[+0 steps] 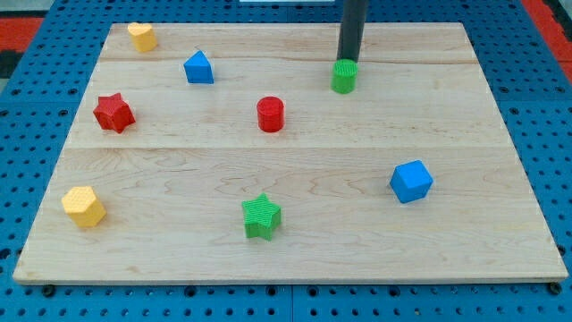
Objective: Push the green circle to the bottom right of the red circle
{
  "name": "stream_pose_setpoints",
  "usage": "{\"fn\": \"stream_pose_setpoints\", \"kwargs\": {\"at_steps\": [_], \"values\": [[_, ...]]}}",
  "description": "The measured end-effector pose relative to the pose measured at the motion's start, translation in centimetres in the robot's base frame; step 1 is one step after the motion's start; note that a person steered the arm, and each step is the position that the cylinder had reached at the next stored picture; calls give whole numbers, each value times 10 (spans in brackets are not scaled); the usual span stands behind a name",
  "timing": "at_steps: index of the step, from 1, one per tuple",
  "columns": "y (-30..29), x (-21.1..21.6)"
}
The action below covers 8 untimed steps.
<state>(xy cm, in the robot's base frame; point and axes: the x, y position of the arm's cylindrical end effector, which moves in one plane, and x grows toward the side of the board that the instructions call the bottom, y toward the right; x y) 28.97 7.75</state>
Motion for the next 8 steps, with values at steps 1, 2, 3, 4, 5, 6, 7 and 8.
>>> {"fn": "stream_pose_setpoints", "kwargs": {"at_steps": [1,2,3,4,5,6,7,8], "values": [[-2,3],[5,8],[8,12],[9,14],[10,33],[10,55],[9,90],[26,94]]}}
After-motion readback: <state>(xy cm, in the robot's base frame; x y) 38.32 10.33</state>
